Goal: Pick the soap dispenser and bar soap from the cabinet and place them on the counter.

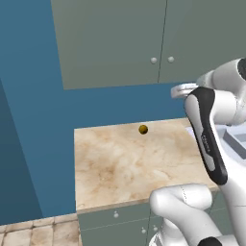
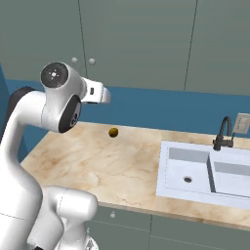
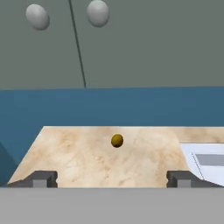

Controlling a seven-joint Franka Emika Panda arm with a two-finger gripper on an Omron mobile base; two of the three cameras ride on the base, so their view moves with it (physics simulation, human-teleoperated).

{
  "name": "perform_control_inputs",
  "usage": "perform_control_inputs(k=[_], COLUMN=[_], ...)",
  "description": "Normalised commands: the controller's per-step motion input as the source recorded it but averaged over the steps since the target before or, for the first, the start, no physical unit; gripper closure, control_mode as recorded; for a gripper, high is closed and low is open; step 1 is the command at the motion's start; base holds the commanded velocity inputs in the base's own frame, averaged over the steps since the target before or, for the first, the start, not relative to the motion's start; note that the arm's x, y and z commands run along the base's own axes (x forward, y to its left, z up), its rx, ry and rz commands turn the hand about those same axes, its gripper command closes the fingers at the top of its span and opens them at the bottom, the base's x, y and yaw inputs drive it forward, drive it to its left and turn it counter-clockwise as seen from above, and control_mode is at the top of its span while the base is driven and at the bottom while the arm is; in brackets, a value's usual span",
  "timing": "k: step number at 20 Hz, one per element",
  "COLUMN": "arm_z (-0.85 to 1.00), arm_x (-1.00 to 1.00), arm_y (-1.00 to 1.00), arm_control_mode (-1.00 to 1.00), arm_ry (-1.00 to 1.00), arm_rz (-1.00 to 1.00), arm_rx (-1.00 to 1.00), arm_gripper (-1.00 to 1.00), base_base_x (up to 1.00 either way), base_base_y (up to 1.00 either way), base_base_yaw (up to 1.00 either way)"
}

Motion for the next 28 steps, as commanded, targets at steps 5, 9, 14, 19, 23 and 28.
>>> perform_control_inputs(k=[5, 9, 14, 19, 23, 28], arm_z=[0.08, 0.13, 0.17, 0.24, 0.16, 0.17], arm_x=[0.0, 0.0, 0.0, -0.05, -0.02, 0.0], arm_y=[-0.01, 0.0, 0.0, 0.0, 0.0, 0.0], arm_control_mode=[-1.0, -1.0, -1.0, -1.0, -1.0, -1.0], arm_ry=[-0.15, -0.11, -0.14, -0.16, -0.14, -0.1], arm_rz=[0.0, 0.02, 0.0, 0.0, 0.0, 0.01], arm_rx=[0.01, 0.03, 0.0, 0.0, 0.0, 0.0], arm_gripper=[-1.0, -1.0, -1.0, -1.0, -1.0, -1.0], base_base_x=[0.0, 0.0, 0.0, 0.0, 0.0, 0.0], base_base_y=[0.0, 0.0, 0.0, 0.0, 0.0, 0.0], base_base_yaw=[0.0, 0.0, 0.0, 0.0, 0.0, 0.0])
